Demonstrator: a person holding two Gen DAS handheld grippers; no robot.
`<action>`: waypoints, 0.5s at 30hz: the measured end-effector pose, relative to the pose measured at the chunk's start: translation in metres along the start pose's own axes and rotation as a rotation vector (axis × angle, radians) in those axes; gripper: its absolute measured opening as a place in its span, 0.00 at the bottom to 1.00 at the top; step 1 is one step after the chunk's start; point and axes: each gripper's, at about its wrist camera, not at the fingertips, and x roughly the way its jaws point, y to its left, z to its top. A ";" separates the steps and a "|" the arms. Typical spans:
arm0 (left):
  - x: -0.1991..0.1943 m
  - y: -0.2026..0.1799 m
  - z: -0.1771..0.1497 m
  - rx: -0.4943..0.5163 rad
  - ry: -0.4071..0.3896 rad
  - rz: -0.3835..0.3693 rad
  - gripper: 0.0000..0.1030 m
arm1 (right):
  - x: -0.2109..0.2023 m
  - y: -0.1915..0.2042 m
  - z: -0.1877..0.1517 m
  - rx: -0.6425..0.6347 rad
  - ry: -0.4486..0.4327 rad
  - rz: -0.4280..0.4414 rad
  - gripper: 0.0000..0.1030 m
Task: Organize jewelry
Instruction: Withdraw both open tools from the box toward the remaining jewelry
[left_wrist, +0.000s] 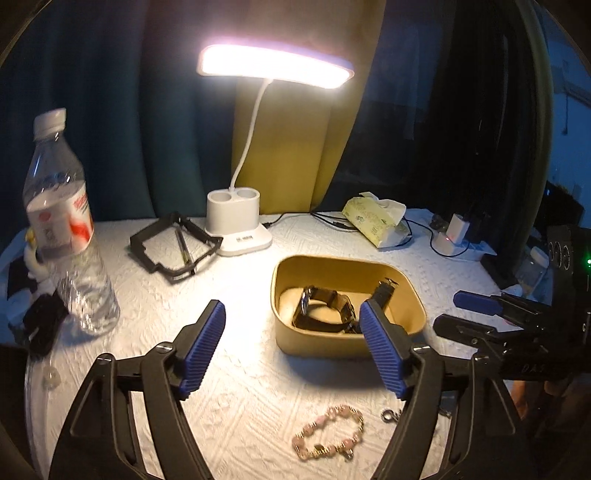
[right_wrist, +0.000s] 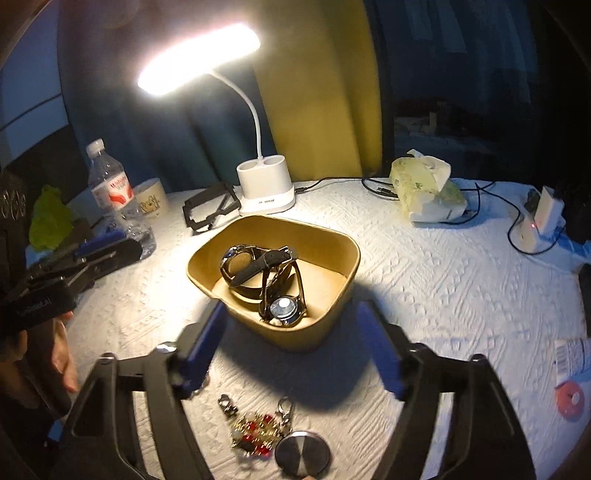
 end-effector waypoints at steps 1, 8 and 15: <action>-0.002 0.000 -0.002 -0.006 0.002 -0.002 0.78 | -0.003 0.000 -0.001 0.002 -0.004 -0.005 0.75; -0.014 -0.001 -0.023 -0.020 0.039 -0.006 0.79 | -0.026 -0.005 -0.017 0.010 -0.018 -0.100 0.75; -0.019 -0.001 -0.047 -0.025 0.090 0.053 0.79 | -0.036 -0.013 -0.038 0.019 0.019 -0.133 0.75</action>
